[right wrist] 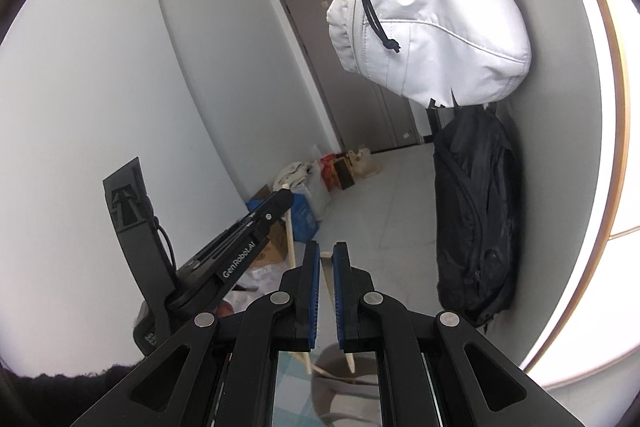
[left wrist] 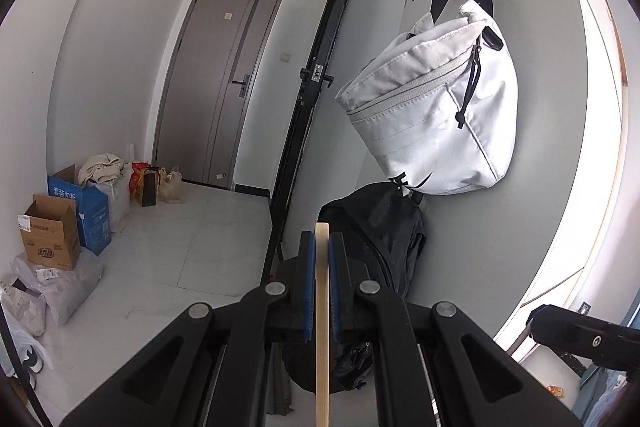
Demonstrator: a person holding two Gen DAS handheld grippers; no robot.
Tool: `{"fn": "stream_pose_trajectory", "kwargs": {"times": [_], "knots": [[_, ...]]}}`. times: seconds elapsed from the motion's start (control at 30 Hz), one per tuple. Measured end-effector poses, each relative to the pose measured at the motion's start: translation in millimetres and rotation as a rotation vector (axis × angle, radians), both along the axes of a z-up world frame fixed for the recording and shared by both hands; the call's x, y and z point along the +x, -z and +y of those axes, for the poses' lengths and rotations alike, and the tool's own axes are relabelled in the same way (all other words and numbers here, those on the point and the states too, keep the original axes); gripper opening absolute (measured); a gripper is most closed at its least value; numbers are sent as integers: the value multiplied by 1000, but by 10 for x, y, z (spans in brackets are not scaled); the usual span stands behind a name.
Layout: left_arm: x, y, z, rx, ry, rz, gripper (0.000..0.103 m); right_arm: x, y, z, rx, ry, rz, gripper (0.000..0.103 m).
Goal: Organize utensils
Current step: 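Carry both held sticks upright toward the white holder, then lower the sticks into the holder and open both tools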
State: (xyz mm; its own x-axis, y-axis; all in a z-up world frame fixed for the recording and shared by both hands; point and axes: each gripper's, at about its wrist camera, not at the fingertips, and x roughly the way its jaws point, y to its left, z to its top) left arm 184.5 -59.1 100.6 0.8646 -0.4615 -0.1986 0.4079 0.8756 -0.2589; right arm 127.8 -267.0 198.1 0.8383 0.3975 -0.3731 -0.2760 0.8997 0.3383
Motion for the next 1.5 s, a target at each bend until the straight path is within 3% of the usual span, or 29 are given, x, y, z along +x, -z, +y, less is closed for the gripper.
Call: {"fn": "stream_pose_trajectory", "kwargs": {"times": [0.37, 0.7, 1.0, 1.13, 1.17, 1.27, 1.3, 1.33, 1.43, 1.5], "knots": [[-49, 297, -112, 10, -39, -77, 3, 132, 284, -19, -24, -23, 22, 6], [-221, 342, -190, 61, 16, -120, 3, 127, 533, -67, -15, -28, 78, 6], [-333, 375, -124, 101, 141, -45, 3, 90, 646, -8, -34, -48, 98, 6], [-315, 354, -88, 104, 254, 72, 3, 70, 682, -47, 30, -67, 112, 9], [-298, 345, -89, 109, 282, 115, 6, 51, 682, -57, 43, -63, 114, 9], [-291, 290, -41, 102, 312, 181, 35, -9, 695, -114, 109, -66, 129, 12], [-321, 262, -18, 101, 299, 178, 50, -54, 699, -138, 117, -50, 128, 16], [-362, 217, 13, 95, 285, 170, 59, -98, 700, -157, 123, -37, 127, 27], [-441, 140, 52, 116, 251, 187, 68, -262, 704, -217, 139, -7, 117, 38], [-492, 97, 51, 140, 221, 214, 69, -364, 714, -245, 145, 2, 118, 45]]}}
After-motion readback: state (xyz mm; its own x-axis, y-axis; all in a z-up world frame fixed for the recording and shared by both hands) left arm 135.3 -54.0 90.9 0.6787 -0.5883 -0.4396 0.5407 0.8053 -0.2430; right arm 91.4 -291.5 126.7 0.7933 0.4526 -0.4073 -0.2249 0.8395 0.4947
